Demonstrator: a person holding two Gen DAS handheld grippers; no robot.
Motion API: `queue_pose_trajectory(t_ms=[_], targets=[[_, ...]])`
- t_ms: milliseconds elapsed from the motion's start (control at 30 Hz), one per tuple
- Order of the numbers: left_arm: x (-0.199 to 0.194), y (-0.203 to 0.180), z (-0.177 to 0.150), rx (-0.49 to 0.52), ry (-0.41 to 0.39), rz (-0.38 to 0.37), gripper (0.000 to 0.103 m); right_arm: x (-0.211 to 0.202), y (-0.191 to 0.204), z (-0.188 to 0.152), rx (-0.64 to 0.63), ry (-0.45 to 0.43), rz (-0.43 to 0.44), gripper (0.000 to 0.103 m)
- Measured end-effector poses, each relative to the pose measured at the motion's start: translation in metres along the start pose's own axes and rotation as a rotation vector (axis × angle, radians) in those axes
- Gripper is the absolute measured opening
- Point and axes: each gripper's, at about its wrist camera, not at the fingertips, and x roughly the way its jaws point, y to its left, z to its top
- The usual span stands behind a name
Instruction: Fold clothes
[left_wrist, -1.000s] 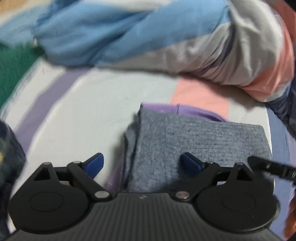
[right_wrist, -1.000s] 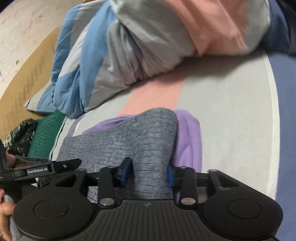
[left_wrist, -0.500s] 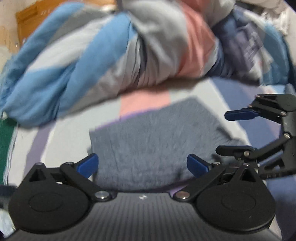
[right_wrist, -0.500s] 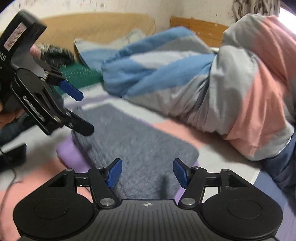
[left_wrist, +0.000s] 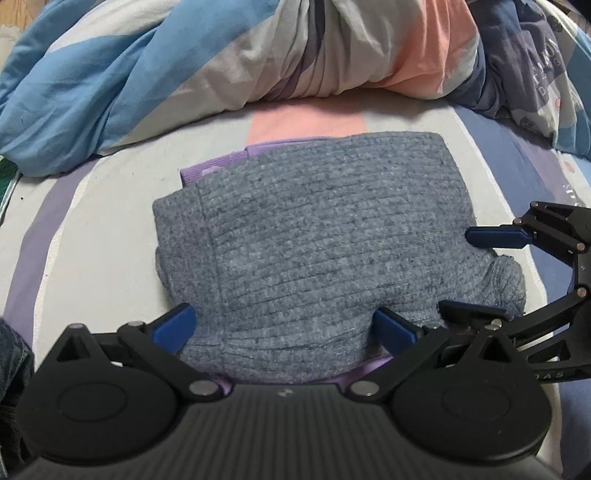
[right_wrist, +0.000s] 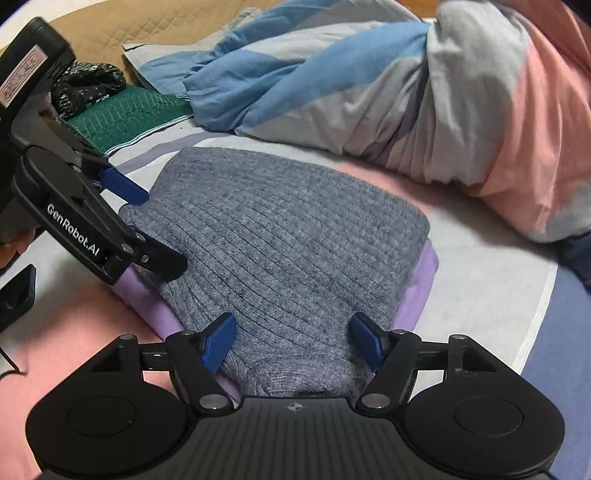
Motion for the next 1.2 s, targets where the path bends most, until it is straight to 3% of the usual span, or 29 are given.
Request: queue_pose_trajectory(t_ms=[133,267,400,500,800,1100,1200], targets=[[-0.008,-0.012,0.004,0.004,-0.005,0.057,0.103,-0.005,0.001,0.008,0.015,0.026,-0.007,0.069],[-0.055,-0.038,-0.004,-0.049,-0.103,0.133,0.103,-0.055,-0.009,0.010,0.104,-0.044,-0.037,0.068],[-0.104,-0.078,-0.020,-0.127,-0.121,0.171,0.103,-0.138,-0.021,-0.012,0.217,-0.112,-0.173,0.087],[-0.143,-0.126,-0.032,-0.145,-0.086,0.206,0.103,-0.207,-0.034,-0.032,0.318,-0.088,-0.240,0.096],[-0.278,-0.256,-0.031,-0.099,-0.033,0.178,0.103,-0.390,-0.060,-0.073,0.470,-0.015,-0.395,0.103],[-0.377,-0.330,-0.020,-0.022,-0.105,0.215,0.103,-0.491,-0.070,-0.091,0.552,-0.083,-0.516,0.103],[-0.396,-0.346,-0.020,-0.012,-0.108,0.189,0.103,-0.510,-0.065,-0.091,0.551,-0.101,-0.511,0.103]])
